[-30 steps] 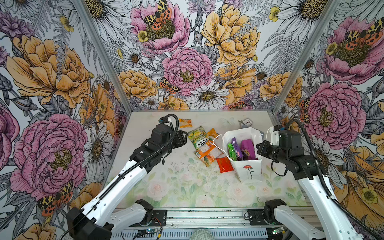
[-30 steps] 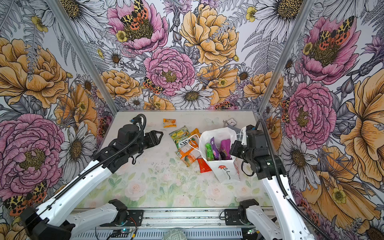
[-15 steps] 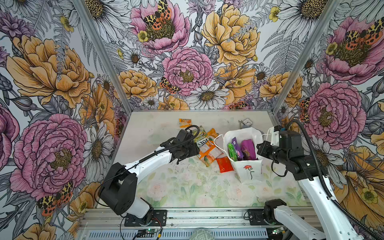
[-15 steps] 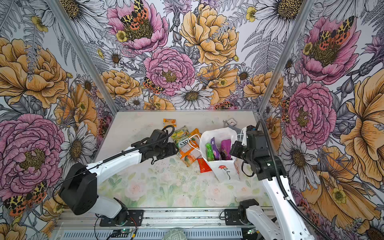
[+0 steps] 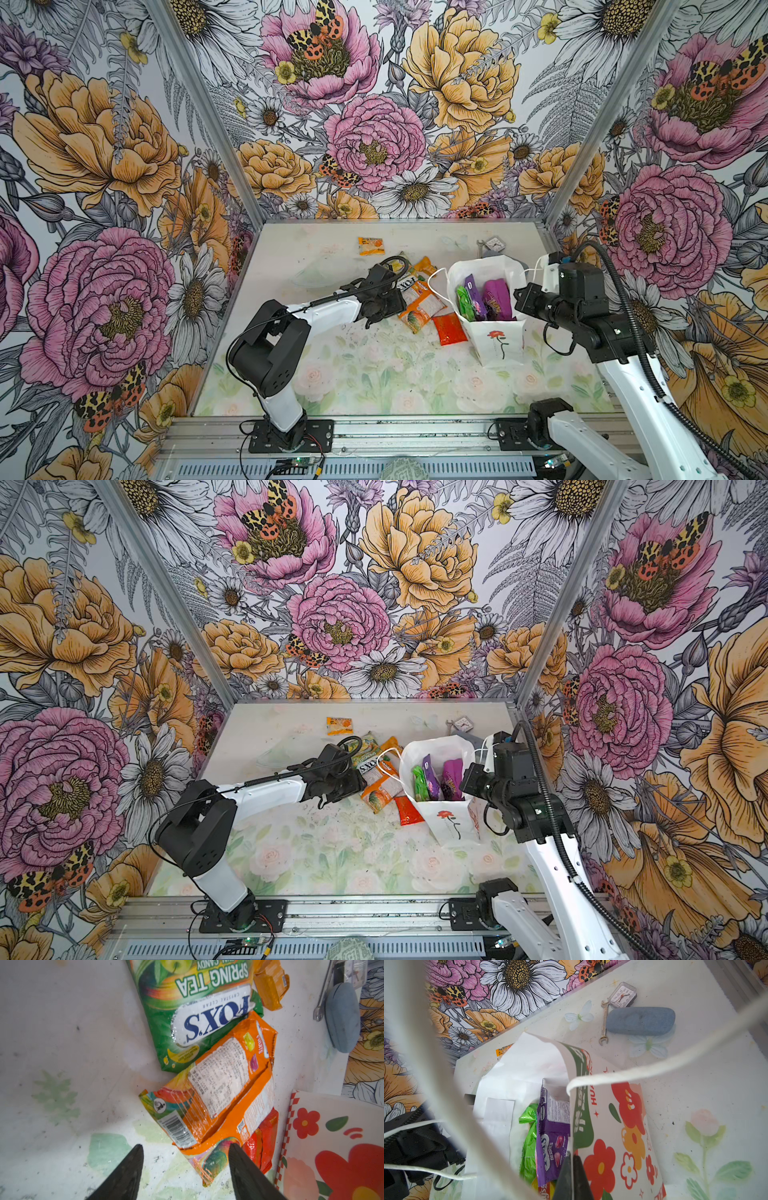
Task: Place the snacks into the paper bag
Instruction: 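Move the left gripper down over the orange Fox's Fruits bag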
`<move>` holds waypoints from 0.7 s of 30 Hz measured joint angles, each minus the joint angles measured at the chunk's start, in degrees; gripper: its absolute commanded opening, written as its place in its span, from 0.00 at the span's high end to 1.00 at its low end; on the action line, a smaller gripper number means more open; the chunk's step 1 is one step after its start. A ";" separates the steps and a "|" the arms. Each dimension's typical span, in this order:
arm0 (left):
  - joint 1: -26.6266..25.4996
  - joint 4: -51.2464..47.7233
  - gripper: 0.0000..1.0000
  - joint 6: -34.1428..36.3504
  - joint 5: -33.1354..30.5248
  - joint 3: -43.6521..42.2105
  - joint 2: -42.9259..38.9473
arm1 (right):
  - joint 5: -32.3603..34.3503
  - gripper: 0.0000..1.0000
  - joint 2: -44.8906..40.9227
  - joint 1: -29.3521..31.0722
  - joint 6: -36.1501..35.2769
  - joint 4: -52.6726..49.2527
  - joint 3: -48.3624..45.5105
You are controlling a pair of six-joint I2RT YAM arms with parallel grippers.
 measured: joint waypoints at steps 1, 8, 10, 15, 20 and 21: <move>0.00 -0.61 0.34 0.50 -0.22 1.14 1.11 | 0.00 1.00 0.00 0.00 -0.02 0.00 0.00; -0.94 -6.82 0.33 4.59 -4.31 11.43 7.74 | 0.00 1.00 0.00 0.00 -0.48 0.04 -0.07; -0.96 -7.67 0.32 5.03 -4.50 11.85 8.50 | 0.00 1.00 0.00 0.00 -0.48 0.04 -0.07; -0.98 -9.79 0.31 5.51 -5.68 12.11 10.38 | 0.02 1.00 0.00 0.00 -0.48 0.07 -0.11; -1.03 -10.97 0.36 6.73 -6.16 13.90 11.72 | 0.00 1.00 0.00 0.00 -0.48 0.11 -0.15; -1.05 -11.04 0.37 7.06 -6.16 14.23 12.02 | 0.00 1.00 -0.02 0.00 -0.48 0.22 -0.22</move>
